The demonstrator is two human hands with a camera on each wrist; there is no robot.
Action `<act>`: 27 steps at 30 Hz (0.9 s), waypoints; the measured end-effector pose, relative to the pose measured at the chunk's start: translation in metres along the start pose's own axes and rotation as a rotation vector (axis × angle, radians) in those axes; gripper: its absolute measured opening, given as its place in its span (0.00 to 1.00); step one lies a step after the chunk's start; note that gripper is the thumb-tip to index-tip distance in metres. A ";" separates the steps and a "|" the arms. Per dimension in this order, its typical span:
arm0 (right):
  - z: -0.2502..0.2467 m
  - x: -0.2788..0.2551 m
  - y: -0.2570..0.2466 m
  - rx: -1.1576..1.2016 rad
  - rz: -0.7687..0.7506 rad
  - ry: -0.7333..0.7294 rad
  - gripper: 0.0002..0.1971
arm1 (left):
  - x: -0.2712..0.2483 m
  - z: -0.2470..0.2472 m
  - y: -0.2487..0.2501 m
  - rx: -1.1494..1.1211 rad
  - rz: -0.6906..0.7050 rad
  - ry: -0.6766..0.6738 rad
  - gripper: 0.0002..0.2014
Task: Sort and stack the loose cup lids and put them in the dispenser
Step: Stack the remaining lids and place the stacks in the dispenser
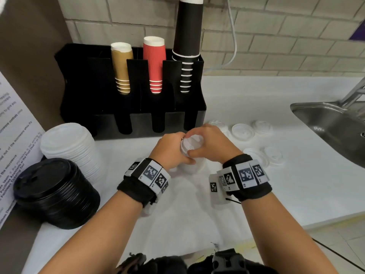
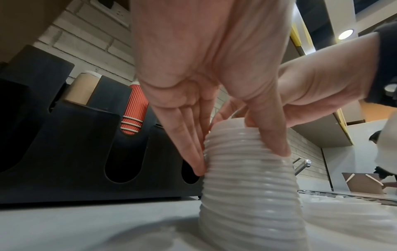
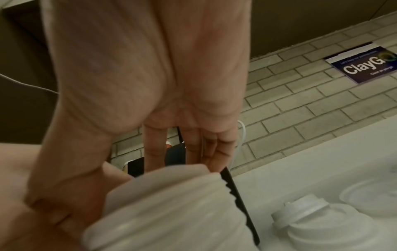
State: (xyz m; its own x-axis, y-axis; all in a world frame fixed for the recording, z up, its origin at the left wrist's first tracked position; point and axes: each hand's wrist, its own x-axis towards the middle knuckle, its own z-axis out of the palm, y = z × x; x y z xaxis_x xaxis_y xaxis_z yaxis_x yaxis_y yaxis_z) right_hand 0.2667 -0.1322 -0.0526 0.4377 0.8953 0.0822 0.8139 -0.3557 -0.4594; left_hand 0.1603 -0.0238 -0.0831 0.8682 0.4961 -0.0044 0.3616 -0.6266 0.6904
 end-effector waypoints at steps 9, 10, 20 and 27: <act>0.003 -0.010 0.010 0.152 0.079 0.020 0.23 | 0.000 0.002 -0.004 -0.120 0.067 -0.027 0.26; 0.005 -0.012 0.011 0.168 0.079 0.032 0.22 | -0.001 0.002 -0.003 -0.122 0.076 -0.033 0.27; -0.027 -0.031 0.070 0.098 0.273 0.050 0.14 | 0.008 0.002 0.010 -0.059 0.025 -0.063 0.31; -0.026 -0.036 0.090 -0.285 0.445 -0.505 0.46 | 0.013 0.010 0.018 -0.066 -0.013 -0.063 0.30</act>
State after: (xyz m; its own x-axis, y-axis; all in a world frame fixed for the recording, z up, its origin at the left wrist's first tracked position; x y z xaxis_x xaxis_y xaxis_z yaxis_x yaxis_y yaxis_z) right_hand 0.3339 -0.2038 -0.0736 0.5767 0.6399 -0.5079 0.6982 -0.7088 -0.1003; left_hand 0.1814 -0.0345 -0.0775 0.8840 0.4638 -0.0577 0.3515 -0.5785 0.7361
